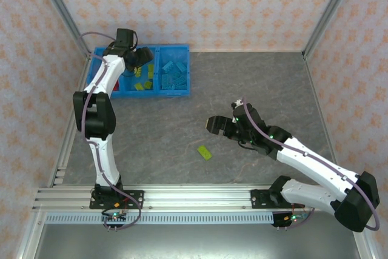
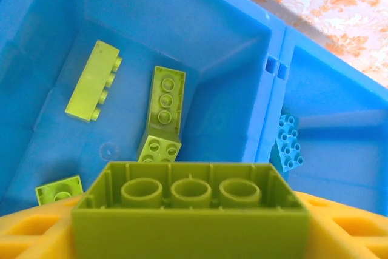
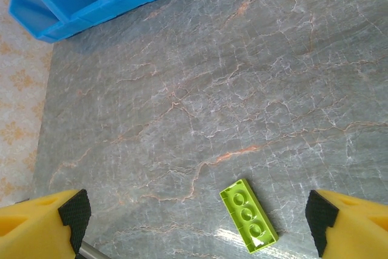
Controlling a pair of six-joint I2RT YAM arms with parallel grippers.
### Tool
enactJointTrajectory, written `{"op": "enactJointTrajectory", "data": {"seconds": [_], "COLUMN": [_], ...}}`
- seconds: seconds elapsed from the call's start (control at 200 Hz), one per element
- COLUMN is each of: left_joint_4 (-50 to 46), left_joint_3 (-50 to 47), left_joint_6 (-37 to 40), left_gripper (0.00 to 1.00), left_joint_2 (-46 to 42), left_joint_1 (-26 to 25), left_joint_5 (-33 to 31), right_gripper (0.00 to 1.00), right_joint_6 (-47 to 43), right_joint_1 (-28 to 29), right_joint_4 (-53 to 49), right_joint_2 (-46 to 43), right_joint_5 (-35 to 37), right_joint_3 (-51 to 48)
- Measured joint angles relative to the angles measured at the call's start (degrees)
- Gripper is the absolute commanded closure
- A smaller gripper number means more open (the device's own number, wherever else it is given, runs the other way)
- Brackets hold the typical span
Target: Sort the legos into containers by color
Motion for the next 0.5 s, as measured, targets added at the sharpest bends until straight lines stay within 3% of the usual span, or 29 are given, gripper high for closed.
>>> {"op": "enactJointTrajectory", "data": {"seconds": [0.24, 0.4, 0.5], "left_joint_4": [-2.2, -1.7, -2.2], "left_joint_3": [-0.4, -12.6, -17.8], "left_joint_6": [-1.1, -1.6, 1.0], "left_gripper": [0.21, 0.2, 0.18], "left_joint_2": [-2.1, -15.9, -26.9], "left_joint_1": [0.0, -1.0, -5.6], "left_joint_5": [1.1, 3.1, 2.1], "right_gripper": [0.06, 0.08, 0.09], "right_joint_6": [0.0, -1.8, -3.7], "right_joint_1": [0.0, 0.6, 3.3], "right_joint_4": [-0.2, -0.9, -2.6], "right_joint_2": [-0.3, 0.7, 4.0], "right_joint_5": [0.6, 1.8, 3.9], "right_joint_3": [0.0, 0.1, 1.2]}}
